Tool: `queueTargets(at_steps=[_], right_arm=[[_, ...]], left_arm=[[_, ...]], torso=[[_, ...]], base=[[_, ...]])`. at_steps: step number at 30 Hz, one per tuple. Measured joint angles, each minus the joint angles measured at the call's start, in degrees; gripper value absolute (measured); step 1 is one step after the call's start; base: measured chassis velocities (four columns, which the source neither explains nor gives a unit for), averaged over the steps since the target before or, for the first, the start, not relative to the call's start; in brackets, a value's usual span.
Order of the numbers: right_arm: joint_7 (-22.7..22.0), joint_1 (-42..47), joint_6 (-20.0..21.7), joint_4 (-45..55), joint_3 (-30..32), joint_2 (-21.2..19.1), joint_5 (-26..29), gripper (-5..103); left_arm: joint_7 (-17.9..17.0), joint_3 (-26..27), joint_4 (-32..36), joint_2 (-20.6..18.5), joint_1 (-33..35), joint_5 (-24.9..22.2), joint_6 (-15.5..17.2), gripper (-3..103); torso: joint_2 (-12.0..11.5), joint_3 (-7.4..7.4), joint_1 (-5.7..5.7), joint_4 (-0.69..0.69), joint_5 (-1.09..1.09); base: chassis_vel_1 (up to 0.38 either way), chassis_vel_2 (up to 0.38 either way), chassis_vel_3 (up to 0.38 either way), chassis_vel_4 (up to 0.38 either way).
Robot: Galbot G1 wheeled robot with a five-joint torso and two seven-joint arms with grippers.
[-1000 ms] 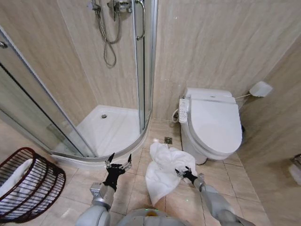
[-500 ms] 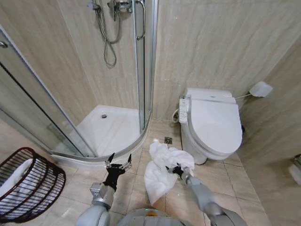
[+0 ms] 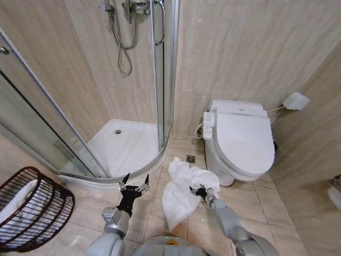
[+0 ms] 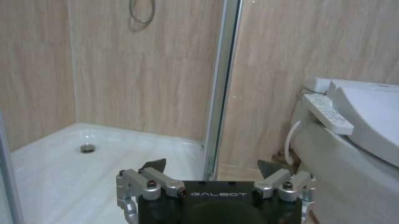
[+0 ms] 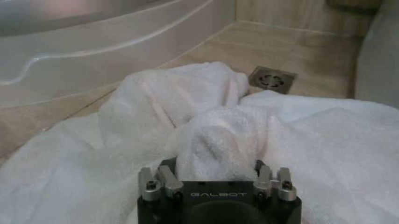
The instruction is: Discard the used towel into the hamper.
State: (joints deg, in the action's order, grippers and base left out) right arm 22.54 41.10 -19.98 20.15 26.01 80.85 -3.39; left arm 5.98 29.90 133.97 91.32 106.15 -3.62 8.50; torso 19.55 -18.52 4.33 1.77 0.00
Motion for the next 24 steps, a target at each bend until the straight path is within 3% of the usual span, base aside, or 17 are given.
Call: queueTargets(at_steps=[2,3,5,10,22,24], right_arm=[[-0.93,0.05,-0.12,-0.07,-0.17,0.02,-0.23,68],[-4.28,0.22,-0.27,-0.14,-0.58,0.11,-1.75,64],[-5.84,0.32,-0.46,-0.13,-0.16,0.06,-4.16,56],[-5.64,0.58,-0.99,0.09,-0.01,-0.28,-5.55,48],[-5.34,1.80,-3.94,-0.05,1.41,-0.50,-6.40,13],[-5.32,1.92,-4.05,-0.10,1.57,-0.60,-6.35,13]], left_arm=[[0.00,0.00,0.00,0.00,0.00,0.00,0.00,99],[0.00,0.00,0.00,0.00,0.00,0.00,0.00,99],[0.00,0.00,0.00,0.00,0.00,0.00,0.00,99],[0.00,0.00,0.00,0.00,0.00,0.00,0.00,99],[0.00,0.00,0.00,0.00,0.00,0.00,0.00,99],[0.00,0.00,0.00,0.00,0.00,0.00,0.00,99]], torso=[[0.00,0.00,0.00,0.00,0.00],[0.00,0.00,0.00,0.00,0.02],[0.00,0.00,0.00,0.00,-0.01],[0.00,0.00,0.00,0.00,-0.01],[0.00,0.00,0.00,0.00,0.00],[0.00,0.00,0.00,0.00,0.00]], base=[[0.000,0.000,0.000,0.000],[0.000,0.000,0.000,0.000],[0.000,0.000,0.000,0.000],[0.000,0.000,0.000,0.000],[0.000,0.000,0.000,0.000],[0.000,0.000,0.000,0.000]])
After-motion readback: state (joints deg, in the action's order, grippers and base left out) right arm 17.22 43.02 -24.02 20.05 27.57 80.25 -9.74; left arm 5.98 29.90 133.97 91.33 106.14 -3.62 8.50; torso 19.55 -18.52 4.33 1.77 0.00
